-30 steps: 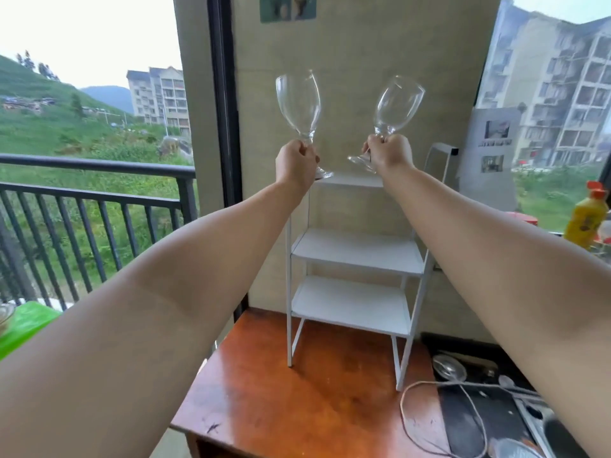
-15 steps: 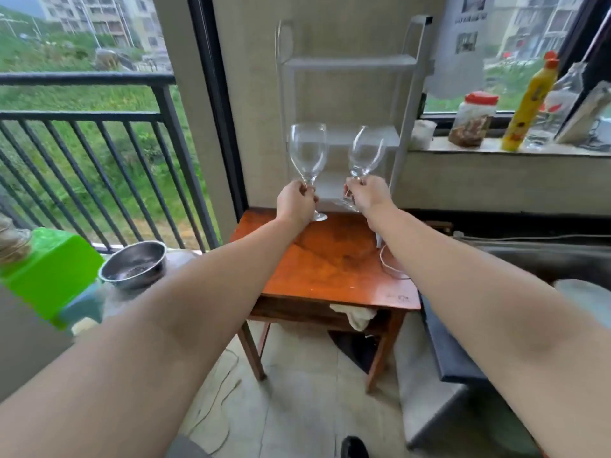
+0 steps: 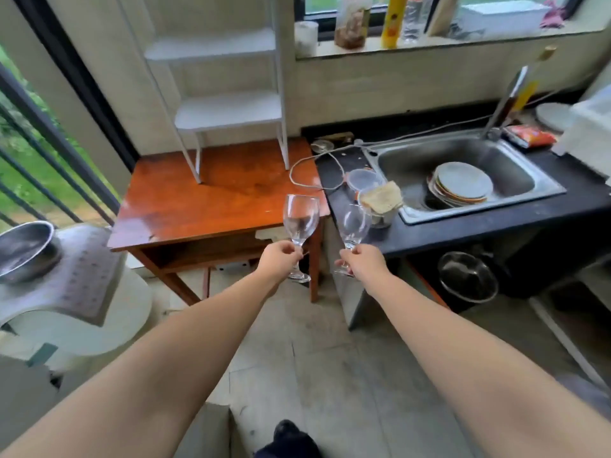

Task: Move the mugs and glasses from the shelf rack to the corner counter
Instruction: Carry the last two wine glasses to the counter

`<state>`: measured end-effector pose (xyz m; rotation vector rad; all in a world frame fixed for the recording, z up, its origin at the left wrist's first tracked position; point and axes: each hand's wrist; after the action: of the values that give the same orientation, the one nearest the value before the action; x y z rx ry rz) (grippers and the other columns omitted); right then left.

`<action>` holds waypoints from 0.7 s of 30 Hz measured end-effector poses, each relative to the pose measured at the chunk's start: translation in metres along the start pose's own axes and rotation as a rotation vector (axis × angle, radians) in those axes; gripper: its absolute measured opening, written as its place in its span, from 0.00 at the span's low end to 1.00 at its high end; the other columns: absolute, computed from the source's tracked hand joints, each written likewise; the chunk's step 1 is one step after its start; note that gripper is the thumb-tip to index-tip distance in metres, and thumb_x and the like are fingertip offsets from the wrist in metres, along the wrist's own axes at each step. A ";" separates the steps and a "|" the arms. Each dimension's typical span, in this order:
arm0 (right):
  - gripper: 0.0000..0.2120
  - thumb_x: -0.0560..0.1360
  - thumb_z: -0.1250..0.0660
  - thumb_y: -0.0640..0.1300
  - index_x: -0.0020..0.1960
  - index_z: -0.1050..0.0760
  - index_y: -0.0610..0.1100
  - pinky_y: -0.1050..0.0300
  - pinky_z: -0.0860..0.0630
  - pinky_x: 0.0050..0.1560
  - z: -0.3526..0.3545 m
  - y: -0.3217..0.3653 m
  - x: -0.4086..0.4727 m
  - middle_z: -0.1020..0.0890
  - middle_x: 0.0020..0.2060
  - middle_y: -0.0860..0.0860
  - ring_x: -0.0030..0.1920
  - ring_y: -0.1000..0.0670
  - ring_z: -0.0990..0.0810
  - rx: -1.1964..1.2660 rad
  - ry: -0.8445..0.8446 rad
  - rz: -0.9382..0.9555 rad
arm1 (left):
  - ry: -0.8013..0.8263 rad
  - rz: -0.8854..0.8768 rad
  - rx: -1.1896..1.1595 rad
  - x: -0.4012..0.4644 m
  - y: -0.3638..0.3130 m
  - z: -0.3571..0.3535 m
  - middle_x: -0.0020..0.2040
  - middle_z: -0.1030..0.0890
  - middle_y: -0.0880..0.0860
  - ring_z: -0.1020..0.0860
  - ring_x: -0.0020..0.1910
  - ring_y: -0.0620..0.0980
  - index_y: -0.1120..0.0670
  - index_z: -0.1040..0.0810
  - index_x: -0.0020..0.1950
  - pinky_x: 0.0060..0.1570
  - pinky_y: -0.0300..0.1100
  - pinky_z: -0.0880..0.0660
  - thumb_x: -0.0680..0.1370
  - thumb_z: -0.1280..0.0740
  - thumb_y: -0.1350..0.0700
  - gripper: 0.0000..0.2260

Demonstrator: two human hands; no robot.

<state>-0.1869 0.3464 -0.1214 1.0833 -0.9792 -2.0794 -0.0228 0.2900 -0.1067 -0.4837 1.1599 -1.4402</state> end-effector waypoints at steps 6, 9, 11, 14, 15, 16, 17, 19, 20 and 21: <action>0.17 0.77 0.38 0.37 0.30 0.32 0.43 0.72 0.37 0.16 0.112 -0.121 -0.068 0.21 0.31 0.48 0.14 0.62 0.31 0.139 -0.194 -0.215 | 0.273 0.006 0.014 -0.057 0.005 -0.135 0.30 0.28 0.50 0.33 0.30 0.45 0.54 0.23 0.36 0.24 0.30 0.37 0.77 0.32 0.59 0.09; 0.18 0.77 0.38 0.35 0.29 0.35 0.43 0.72 0.38 0.15 0.166 -0.177 -0.111 0.20 0.34 0.45 0.13 0.61 0.32 0.188 -0.279 -0.313 | 0.395 -0.001 0.041 -0.097 0.007 -0.208 0.29 0.27 0.49 0.32 0.29 0.44 0.53 0.24 0.33 0.25 0.33 0.37 0.76 0.32 0.60 0.12; 0.18 0.77 0.39 0.34 0.29 0.36 0.42 0.72 0.38 0.15 0.205 -0.215 -0.147 0.21 0.36 0.43 0.12 0.61 0.33 0.231 -0.368 -0.361 | 0.501 -0.009 0.064 -0.132 0.003 -0.261 0.27 0.27 0.49 0.32 0.28 0.44 0.52 0.24 0.31 0.26 0.35 0.37 0.76 0.33 0.62 0.13; 0.18 0.78 0.39 0.36 0.30 0.36 0.44 0.72 0.38 0.15 0.249 -0.261 -0.190 0.22 0.31 0.49 0.14 0.60 0.31 0.243 -0.479 -0.427 | 0.602 -0.033 0.117 -0.173 -0.005 -0.322 0.20 0.29 0.44 0.34 0.25 0.43 0.53 0.25 0.30 0.27 0.35 0.38 0.75 0.33 0.63 0.14; 0.17 0.77 0.39 0.37 0.30 0.36 0.44 0.71 0.36 0.16 0.262 -0.276 -0.202 0.21 0.31 0.49 0.16 0.59 0.29 0.245 -0.503 -0.452 | 0.630 -0.044 0.124 -0.184 -0.007 -0.339 0.20 0.28 0.44 0.33 0.25 0.43 0.53 0.24 0.30 0.27 0.36 0.37 0.75 0.32 0.64 0.14; 0.17 0.77 0.39 0.38 0.30 0.35 0.44 0.69 0.35 0.18 0.274 -0.291 -0.214 0.20 0.34 0.48 0.20 0.57 0.27 0.246 -0.533 -0.477 | 0.669 -0.051 0.139 -0.196 -0.011 -0.357 0.22 0.27 0.45 0.32 0.24 0.43 0.54 0.24 0.30 0.26 0.35 0.36 0.74 0.32 0.65 0.13; 0.16 0.77 0.39 0.39 0.31 0.34 0.45 0.67 0.34 0.20 0.283 -0.304 -0.224 0.19 0.36 0.48 0.23 0.55 0.27 0.249 -0.556 -0.508 | 0.706 -0.049 0.146 -0.207 -0.013 -0.371 0.23 0.26 0.47 0.31 0.22 0.42 0.54 0.24 0.30 0.25 0.34 0.35 0.74 0.32 0.65 0.13; 0.16 0.77 0.38 0.40 0.30 0.32 0.45 0.67 0.35 0.19 0.305 -0.333 -0.248 0.19 0.34 0.49 0.24 0.54 0.28 0.284 -0.632 -0.566 | 0.796 -0.050 0.170 -0.232 -0.022 -0.408 0.22 0.25 0.47 0.29 0.18 0.39 0.55 0.24 0.30 0.23 0.32 0.33 0.74 0.32 0.67 0.13; 0.16 0.77 0.38 0.39 0.30 0.32 0.45 0.69 0.35 0.18 0.309 -0.340 -0.253 0.20 0.33 0.50 0.24 0.54 0.28 0.295 -0.645 -0.580 | 0.818 -0.046 0.168 -0.238 -0.025 -0.417 0.23 0.25 0.48 0.29 0.17 0.39 0.56 0.24 0.31 0.22 0.31 0.32 0.74 0.32 0.68 0.13; 0.16 0.77 0.39 0.38 0.31 0.32 0.45 0.70 0.36 0.16 0.318 -0.349 -0.262 0.20 0.33 0.50 0.24 0.54 0.29 0.325 -0.671 -0.602 | 0.858 -0.052 0.176 -0.248 -0.030 -0.433 0.25 0.24 0.49 0.29 0.17 0.38 0.56 0.24 0.31 0.21 0.30 0.32 0.74 0.32 0.68 0.13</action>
<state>-0.3862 0.8465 -0.1703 0.9086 -1.4812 -2.9632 -0.3339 0.6730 -0.1854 0.2769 1.6588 -1.8402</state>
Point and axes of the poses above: each hand's wrist, its own x-axis towards the middle knuckle, its own z-axis out of the back of the hand, y = z × x
